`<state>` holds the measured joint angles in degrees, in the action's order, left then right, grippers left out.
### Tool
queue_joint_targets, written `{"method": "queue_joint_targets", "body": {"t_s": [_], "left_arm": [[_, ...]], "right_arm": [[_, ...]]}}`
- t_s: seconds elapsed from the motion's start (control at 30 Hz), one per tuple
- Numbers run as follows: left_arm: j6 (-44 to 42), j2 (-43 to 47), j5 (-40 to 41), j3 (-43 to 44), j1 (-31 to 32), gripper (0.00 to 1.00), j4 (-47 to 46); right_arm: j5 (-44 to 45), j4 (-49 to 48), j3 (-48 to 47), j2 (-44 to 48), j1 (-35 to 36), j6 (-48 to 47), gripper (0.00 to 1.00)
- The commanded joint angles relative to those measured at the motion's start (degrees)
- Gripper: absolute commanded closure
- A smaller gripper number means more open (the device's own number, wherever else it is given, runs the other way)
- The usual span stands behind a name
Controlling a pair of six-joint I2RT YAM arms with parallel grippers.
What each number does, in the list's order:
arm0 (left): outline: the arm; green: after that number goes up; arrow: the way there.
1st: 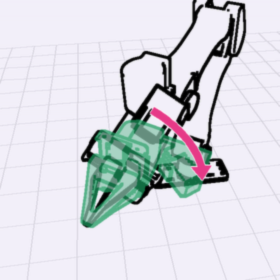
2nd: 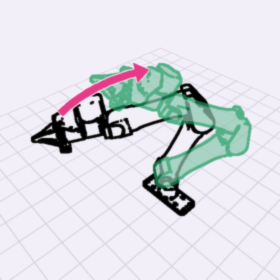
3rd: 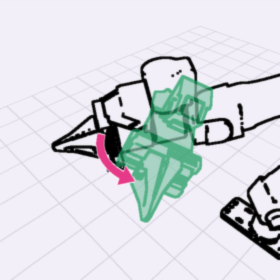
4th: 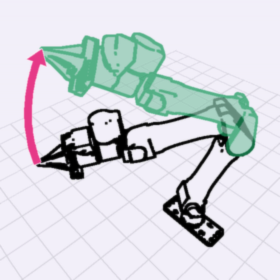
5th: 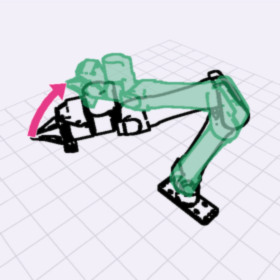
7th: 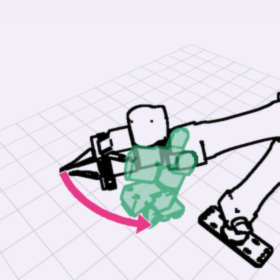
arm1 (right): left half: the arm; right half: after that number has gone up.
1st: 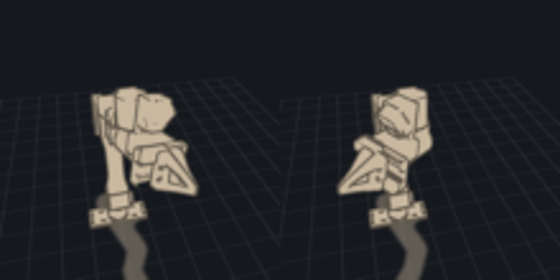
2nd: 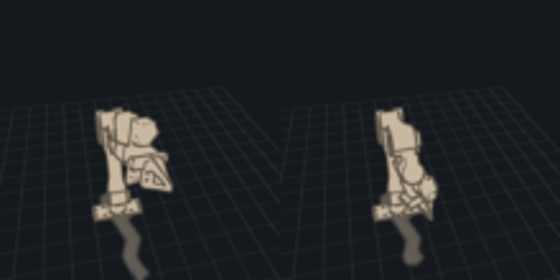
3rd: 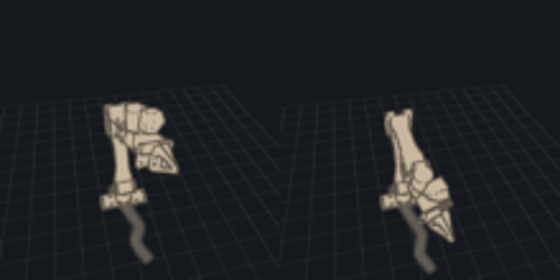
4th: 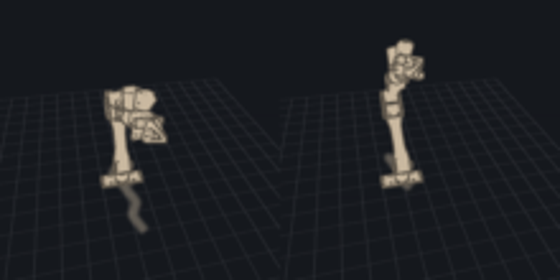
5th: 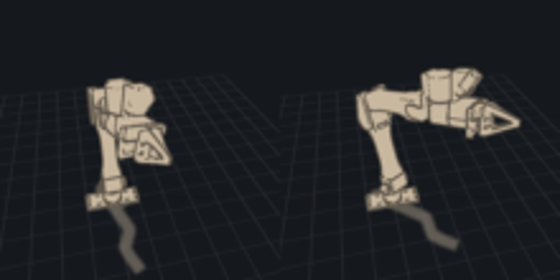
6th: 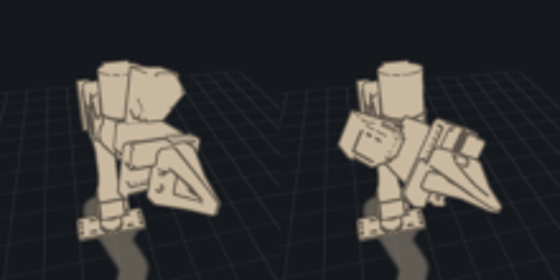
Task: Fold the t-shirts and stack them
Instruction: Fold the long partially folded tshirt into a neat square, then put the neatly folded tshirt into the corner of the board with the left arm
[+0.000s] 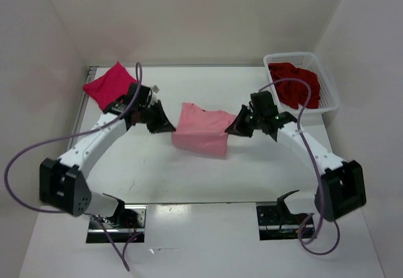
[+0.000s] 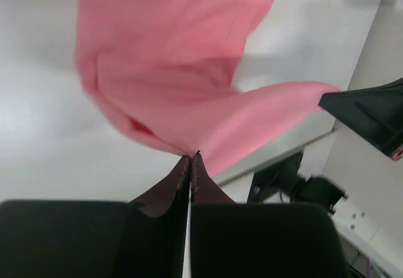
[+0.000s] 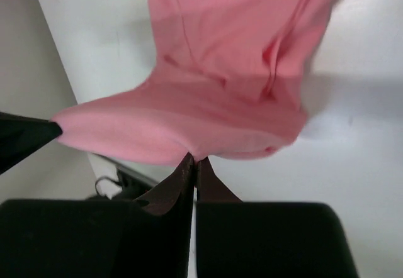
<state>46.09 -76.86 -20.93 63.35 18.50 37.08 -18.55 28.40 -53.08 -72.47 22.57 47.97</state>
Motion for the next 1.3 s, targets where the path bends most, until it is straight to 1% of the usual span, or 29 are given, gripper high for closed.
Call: {"method": "queue_joint_targets", "body": {"t_s": [0.0,0.03,0.07,0.1,0.13,0.17,0.23,0.3,0.33,0.4,0.43,0.47,0.5,0.53,0.57,0.7,0.73,0.8,0.83,0.87,0.9,0.93,0.97,1.0,1.1,1.17,1.2,1.23,1.27], "left_arm": [[-2.14,-13.34,3.34,9.66,-1.36,1.0,-7.27],[-2.75,-16.36,3.87,12.38,-1.36,1.0,-8.33],[-2.76,-22.66,5.36,18.15,-1.89,1.0,-8.86],[-2.76,-25.76,6.85,20.99,-1.89,1.0,-8.87],[-3.36,-31.97,7.56,23.72,-1.89,1.0,-8.87],[-3.37,-34.82,7.57,28.88,-2.76,1.0,-8.87],[-2.67,-41.75,8.27,32.69,-3.47,0.94,-8.87],[-1.88,-44.59,6.87,36.83,-4.61,0.89,-9.65],[-1.01,-45.3,6.87,37.54,-4.62,0.81,-10.88],[-0.29,-45.84,6.34,39.38,-4.62,0.76,-11.59],[-0.29,-45.05,7.3,39.91,-5.22,0.65,-12.29],[0.31,-44.35,7.91,39.92,-5.23,0.57,-12.3],[0.32,-42.6,8.62,39.05,-5.75,0.5,-13.08],[0.32,-41.54,9.15,38.17,-5.76,0.44,-13.78],[0.32,-40.57,9.15,36.77,-5.76,0.34,-13.79],[-3.45,-36.0,6.35,26.05,-6.37,0.2,-17.04],[-4.07,-35.3,3.38,23.94,-6.37,0.19,-17.82],[-5.47,-35.29,1.16,17.44,-6.37,0.15,-19.49],[-6.09,-35.29,-0.76,15.59,-5.76,0.13,-20.37],[-6.88,-35.29,-1.65,14.36,-5.76,0.12,-20.9],[-7.67,-36.33,-2.36,13.56,-5.76,0.11,-20.91],[-9.16,-37.21,-3.06,13.55,-5.15,0.11,-20.91],[-9.95,-39.05,-4.46,13.55,-5.14,0.09,-20.91],[-11.27,-39.94,-4.99,13.55,-5.14,0.08,-20.91],[-12.51,-43.37,-5.52,16.36,-4.09,0.08,-20.91],[-13.13,-45.38,-6.14,18.55,-3.04,0.08,-20.91],[-13.65,-46.09,-6.14,19.34,-3.03,0.15,-20.91],[-13.65,-47.58,-6.14,20.14,-2.34,0.21,-20.91],[-13.65,-48.46,-6.66,20.93,-1.72,0.29,-20.91]], "right_arm": [[-0.61,-3.61,-7.46,-9.51,-4.71,-7.69,1.0],[-0.61,-4.92,-10.96,-14.84,-6.99,-8.49,1.0],[-0.61,-4.94,-12.73,-17.42,-7.97,-9.2,1.0],[-0.61,-4.94,-14.49,-19.97,-8.85,-9.99,1.0],[-0.61,-5.46,-17.64,-24.69,-10.34,-11.13,1.0],[0.6,-6.25,-18.89,-26.83,-10.96,-11.14,1.0],[1.49,-6.96,-22.32,-32.61,-12.37,-11.75,0.98],[2.54,-7.48,-25.3,-35.45,-12.98,-11.75,0.96],[3.16,-8.01,-26.01,-36.33,-12.99,-11.23,0.94],[3.16,-8.01,-28.3,-37.75,-12.99,-10.7,0.82],[2.47,-8.62,-28.31,-37.75,-12.99,-10.09,0.76],[2.46,-8.63,-28.83,-37.14,-12.29,-10.08,0.63],[2.98,-8.63,-28.83,-36.52,-11.76,-10.08,0.59],[3.51,-8.02,-28.83,-34.78,-10.97,-10.08,0.55],[3.52,-8.01,-28.83,-33.63,-10.97,-10.08,0.52],[4.04,-8.54,-23.05,-26.51,-9.92,-10.08,0.49],[4.04,-8.54,-20.42,-25.11,-9.91,-10.08,0.47],[4.04,-8.54,-18.04,-21.32,-9.91,-10.08,0.47],[3.09,-9.15,-15.59,-19.22,-9.91,-10.08,0.51],[2.55,-9.15,-14.61,-18.16,-9.91,-10.08,0.57],[2.55,-9.16,-13.73,-17.28,-9.91,-9.48,0.73],[2.03,-9.16,-11.98,-16.4,-9.91,-9.47,0.85],[1.41,-9.16,-11.18,-14.82,-9.3,-9.47,0.95],[1.41,-9.16,-9.78,-14.03,-9.3,-9.47,1.0],[1.41,-9.16,-7.92,-12.09,-8.77,-8.94,0.98],[0.7,-9.68,-7.21,-11.56,-8.77,-8.94,0.91],[-0.08,-9.68,-6.6,-11.56,-8.77,-8.94,0.86],[-0.09,-9.68,-6.08,-11.56,-8.77,-8.94,0.78],[-0.09,-10.29,-6.07,-11.56,-8.77,-8.33,0.74]]}}
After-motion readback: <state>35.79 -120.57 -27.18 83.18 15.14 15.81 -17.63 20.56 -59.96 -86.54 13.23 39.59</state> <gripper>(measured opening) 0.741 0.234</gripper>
